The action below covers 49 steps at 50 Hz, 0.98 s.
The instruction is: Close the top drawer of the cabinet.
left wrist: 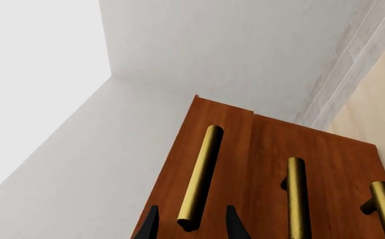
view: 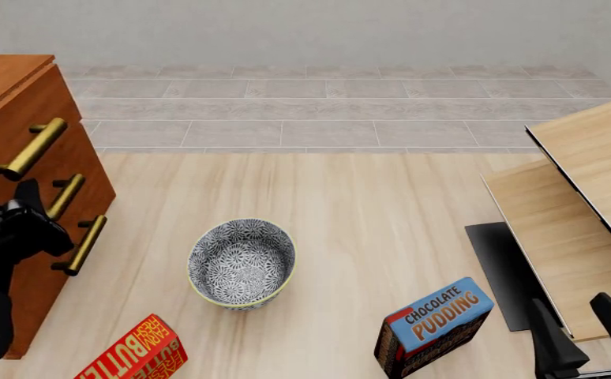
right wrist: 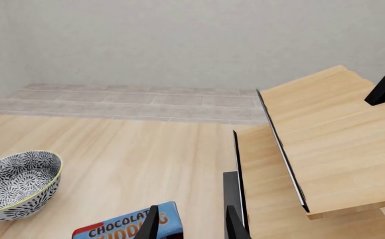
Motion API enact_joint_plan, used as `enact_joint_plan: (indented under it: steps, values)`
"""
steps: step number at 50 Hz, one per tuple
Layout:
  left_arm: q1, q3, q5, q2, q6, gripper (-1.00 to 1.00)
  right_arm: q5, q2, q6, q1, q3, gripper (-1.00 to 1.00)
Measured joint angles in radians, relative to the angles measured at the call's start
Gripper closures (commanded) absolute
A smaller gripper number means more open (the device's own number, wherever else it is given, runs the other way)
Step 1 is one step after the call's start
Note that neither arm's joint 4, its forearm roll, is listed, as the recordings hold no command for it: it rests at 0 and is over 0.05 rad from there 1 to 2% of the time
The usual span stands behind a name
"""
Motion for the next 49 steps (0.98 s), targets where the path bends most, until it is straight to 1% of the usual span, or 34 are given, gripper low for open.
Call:
enact_joint_plan:
  steps: [23, 44, 47, 49]
  values:
    - [0.050, -0.023, 0.000, 0.026, 0.007, -1.00, 0.001, 0.000, 0.003, 0.001, 0.000, -1.00]
    - [0.064, -0.021, 0.000, 0.026, 0.013, -1.00, -0.003, 0.000, 0.000, 0.011, 0.000, -1.00]
    - [0.067, -0.004, 0.001, 0.009, 0.013, -1.00, -0.004, 0.000, 0.000, 0.011, 0.000, -1.00]
    - [0.063, 0.028, 0.001, -0.013, -0.016, -1.00, -0.004, 0.000, -0.001, 0.011, 0.000, -1.00]
